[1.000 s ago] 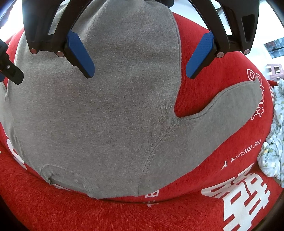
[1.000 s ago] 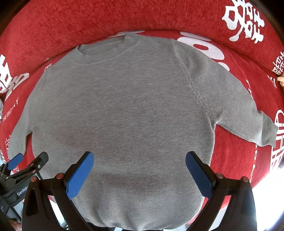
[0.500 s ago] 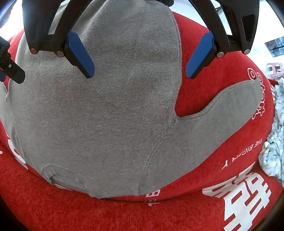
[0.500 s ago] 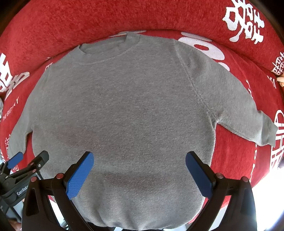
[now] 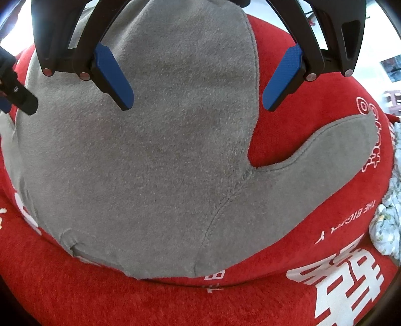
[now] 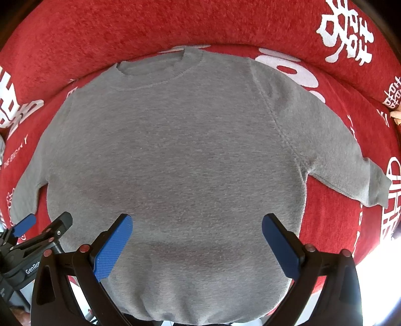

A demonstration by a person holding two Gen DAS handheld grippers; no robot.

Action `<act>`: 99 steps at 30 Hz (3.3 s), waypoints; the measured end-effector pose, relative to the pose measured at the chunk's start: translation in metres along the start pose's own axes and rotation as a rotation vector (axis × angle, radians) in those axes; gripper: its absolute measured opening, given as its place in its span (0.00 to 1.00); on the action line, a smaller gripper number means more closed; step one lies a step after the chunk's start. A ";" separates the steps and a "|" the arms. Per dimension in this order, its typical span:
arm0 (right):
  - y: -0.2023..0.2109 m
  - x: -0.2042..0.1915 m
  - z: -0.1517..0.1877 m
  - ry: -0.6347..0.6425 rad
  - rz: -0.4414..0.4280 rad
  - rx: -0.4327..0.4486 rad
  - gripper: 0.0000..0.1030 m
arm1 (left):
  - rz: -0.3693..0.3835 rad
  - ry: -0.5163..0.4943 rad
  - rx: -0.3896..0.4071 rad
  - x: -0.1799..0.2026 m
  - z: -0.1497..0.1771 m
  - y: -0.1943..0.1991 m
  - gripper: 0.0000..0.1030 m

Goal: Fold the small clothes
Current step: 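Grasp the sweatshirt side edge with the left gripper and lift it, then fold the held side inward over the body with the left gripper, release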

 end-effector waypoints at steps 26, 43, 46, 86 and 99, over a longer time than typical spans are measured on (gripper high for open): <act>0.000 -0.129 0.031 0.216 -0.134 -0.015 1.00 | 0.394 0.903 0.133 -0.227 0.041 -0.087 1.00; -0.004 -0.160 0.037 0.245 -0.141 -0.019 1.00 | 0.242 1.001 0.296 -0.306 0.029 -0.070 0.78; -0.006 -0.160 0.038 0.243 -0.143 -0.018 1.00 | 0.195 0.928 0.278 -0.304 0.023 -0.074 0.18; -0.008 0.052 0.017 -0.168 -0.038 0.070 1.00 | 0.403 -0.183 0.289 0.061 -0.055 0.023 0.74; -0.032 -0.138 -0.035 0.707 0.146 0.336 1.00 | 0.053 0.052 0.192 -0.111 -0.049 -0.037 0.74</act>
Point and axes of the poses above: each gripper's, at about its wrist camera, not at the fingertips, and y roughly against the way its jaws point, x to its right, z to its underside, the point moved 5 cm from there along -y, roughly the way its jaws point, and after that the axes turned 12 degrees about x, right-handed, at the moved point
